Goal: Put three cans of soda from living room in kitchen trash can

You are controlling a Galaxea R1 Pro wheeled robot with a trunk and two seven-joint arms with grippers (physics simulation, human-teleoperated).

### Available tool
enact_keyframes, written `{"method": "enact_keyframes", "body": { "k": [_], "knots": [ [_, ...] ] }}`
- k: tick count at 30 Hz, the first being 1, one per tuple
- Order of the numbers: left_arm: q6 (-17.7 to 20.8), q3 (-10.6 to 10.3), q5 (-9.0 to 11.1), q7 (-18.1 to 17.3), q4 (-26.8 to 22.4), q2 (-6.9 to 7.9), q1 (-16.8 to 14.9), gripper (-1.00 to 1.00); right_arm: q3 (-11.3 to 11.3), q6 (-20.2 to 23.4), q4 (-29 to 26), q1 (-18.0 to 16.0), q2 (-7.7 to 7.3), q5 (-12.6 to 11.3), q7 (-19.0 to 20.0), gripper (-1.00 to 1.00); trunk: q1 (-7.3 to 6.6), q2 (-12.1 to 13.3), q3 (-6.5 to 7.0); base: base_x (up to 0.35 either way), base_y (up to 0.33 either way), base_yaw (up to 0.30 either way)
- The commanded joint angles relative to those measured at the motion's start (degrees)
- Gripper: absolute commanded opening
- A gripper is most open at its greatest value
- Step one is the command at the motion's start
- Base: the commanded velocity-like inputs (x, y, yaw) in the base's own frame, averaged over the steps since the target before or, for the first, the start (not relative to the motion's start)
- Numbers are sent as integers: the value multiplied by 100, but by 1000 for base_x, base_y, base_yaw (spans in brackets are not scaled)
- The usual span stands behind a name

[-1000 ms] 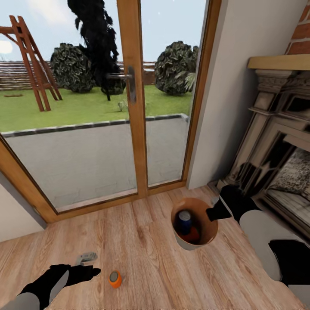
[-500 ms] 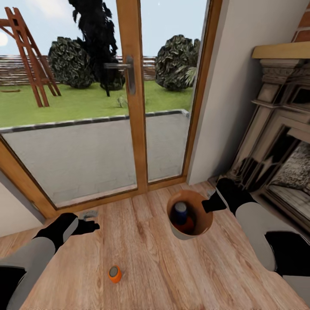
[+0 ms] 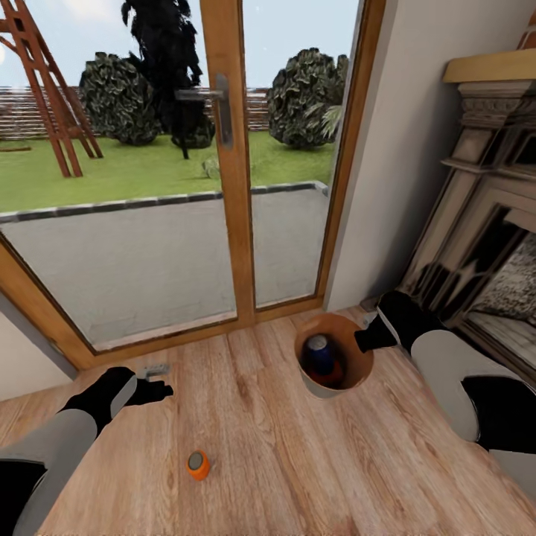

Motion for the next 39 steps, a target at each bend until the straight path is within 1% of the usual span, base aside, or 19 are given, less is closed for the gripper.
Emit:
{"method": "enact_keyframes", "body": {
  "k": [1,4,6,15,19,20,21,27,28,31,39],
  "knots": [
    [-2,0,2,1,-4,0,1,100,-28,26,19,-39,-2,-156,-2,-100,22,-42,-27,0,0,0],
    [-2,1,8,3,-19,-12,-1,100,-27,26,61,-172,-44,-156,-67,-100,88,-163,-108,0,0,0],
    [1,1,7,4,-26,-32,-1,100,-30,26,79,-252,-104,-156,-94,-100,132,-243,-161,0,0,0],
    [-6,1,-4,9,-32,-107,2,100,-32,26,127,-462,-169,-156,-111,-100,329,-604,-403,0,0,0],
    [-6,1,-5,8,-35,-118,3,100,-30,26,336,-661,-181,-156,-112,-100,417,-764,-510,0,0,0],
    [-6,1,-6,10,-33,-120,3,100,-31,26,416,-742,-200,-156,-112,-100,439,-804,-537,0,0,0],
    [-6,1,-6,11,-36,-122,4,100,-31,26,497,-821,-249,-156,-112,-100,461,-844,-564,0,0,0],
    [-6,1,-6,13,-45,-127,2,100,-32,26,565,-928,-315,-156,-112,-100,593,-1085,-725,0,0,0],
    [-6,1,-1,19,-47,-129,3,100,-29,26,584,-1014,-340,-156,-112,-100,615,-1125,-752,0,0,0],
    [-6,1,5,20,-51,-133,4,100,-31,26,603,-1045,-346,-156,-112,-100,681,-1245,-832,0,0,0],
    [-6,-7,3,13,-56,-232,4,100,-24,26,632,-1119,-360,-156,-112,-100,856,-1566,-1047,0,0,0]
  ]
}}
